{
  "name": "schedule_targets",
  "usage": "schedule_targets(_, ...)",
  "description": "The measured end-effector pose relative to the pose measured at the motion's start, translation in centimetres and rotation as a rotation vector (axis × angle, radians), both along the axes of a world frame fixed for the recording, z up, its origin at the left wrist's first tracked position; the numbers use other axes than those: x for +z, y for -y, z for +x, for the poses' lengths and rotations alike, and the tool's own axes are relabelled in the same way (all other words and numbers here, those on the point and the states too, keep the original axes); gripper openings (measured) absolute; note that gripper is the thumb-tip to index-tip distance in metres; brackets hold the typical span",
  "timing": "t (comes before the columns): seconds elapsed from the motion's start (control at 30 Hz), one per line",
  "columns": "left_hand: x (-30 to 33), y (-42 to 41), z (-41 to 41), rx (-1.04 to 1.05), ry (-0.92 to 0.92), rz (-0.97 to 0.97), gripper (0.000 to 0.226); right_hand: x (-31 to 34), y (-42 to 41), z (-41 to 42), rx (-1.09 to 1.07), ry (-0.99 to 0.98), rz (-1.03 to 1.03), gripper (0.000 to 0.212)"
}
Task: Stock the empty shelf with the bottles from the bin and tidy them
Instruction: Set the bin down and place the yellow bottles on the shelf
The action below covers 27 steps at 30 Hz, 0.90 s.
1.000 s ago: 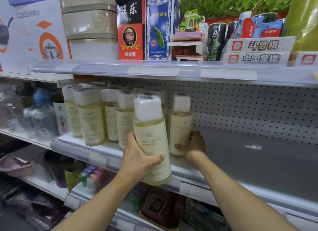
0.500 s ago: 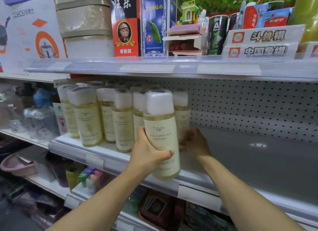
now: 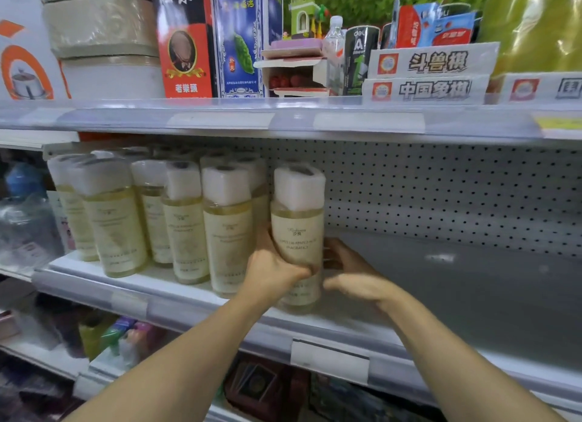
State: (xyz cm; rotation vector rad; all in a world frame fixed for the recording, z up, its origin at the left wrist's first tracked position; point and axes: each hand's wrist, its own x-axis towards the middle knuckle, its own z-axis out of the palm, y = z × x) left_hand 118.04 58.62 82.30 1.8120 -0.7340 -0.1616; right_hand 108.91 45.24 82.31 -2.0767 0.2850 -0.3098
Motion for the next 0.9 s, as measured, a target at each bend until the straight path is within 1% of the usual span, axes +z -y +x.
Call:
schedule_targets(0.03,-0.2,0.2,0.1,-0.004,0.013,-0.002,0.054,-0.3,0.0,0.1,-0.006,-0.022,-0.044,0.070)
schedule_targets(0.1,-0.5,0.6,0.1,-0.008,0.045,-0.026,0.069,-1.0,-0.1,0.2,-0.045,-0.016,-0.060,0.082)
schedule_targets(0.13,-0.6,0.7,0.1,-0.005,0.052,-0.042,0.074,-1.4,-0.2,0.2,-0.062,0.002,-0.056,0.087)
schedule_targets(0.2,-0.7,0.9,0.0,-0.005,0.048,-0.069,0.078,-2.1,-0.3,0.3,-0.101,0.045,-0.063,0.092)
schedule_targets(0.33,-0.7,0.6,0.0,-0.016,0.054,-0.037,0.076,-2.1,-1.1,0.9,-0.159,0.067,-0.086,0.090)
schedule_targets(0.4,-0.5,0.1,0.3,-0.041,0.036,-0.006,0.070,-1.9,-1.7,1.3,-0.192,0.077,-0.085,0.088)
schedule_targets(0.47,-0.2,-0.5,0.4,-0.090,0.014,0.034,0.068,-1.6,-2.3,1.5,-0.233,0.083,-0.082,0.083)
schedule_targets(0.53,0.0,-1.3,0.5,-0.100,0.064,0.117,0.064,-1.4,-2.9,1.5,-0.257,0.095,-0.077,0.072)
schedule_targets(0.6,0.0,-2.4,0.5,-0.020,0.172,0.236,0.062,-1.1,-3.3,1.2,-0.262,0.115,-0.072,0.060)
schedule_targets(0.63,-0.2,-3.0,0.5,0.039,0.218,0.276,0.058,-1.1,-3.3,1.2,-0.259,0.112,-0.077,0.058)
schedule_targets(0.67,-0.4,-3.7,0.5,0.098,0.250,0.300,0.053,-1.0,-3.4,1.2,-0.259,0.100,-0.090,0.059)
schedule_targets(0.73,-0.9,-5.2,0.7,0.218,0.277,0.313,0.037,-1.1,-3.4,1.6,-0.278,0.063,-0.097,0.074)
schedule_targets(0.77,-1.0,-5.9,0.9,0.279,0.280,0.317,0.032,-1.2,-3.5,1.8,-0.281,0.054,-0.089,0.078)
schedule_targets(0.8,-1.0,-6.5,1.2,0.329,0.281,0.323,0.032,-1.2,-3.7,1.9,-0.279,0.048,-0.077,0.078)
schedule_targets(0.9,-0.7,-7.8,2.7,0.418,0.269,0.324,0.042,-1.1,-4.1,2.0,-0.283,0.052,-0.039,0.076)
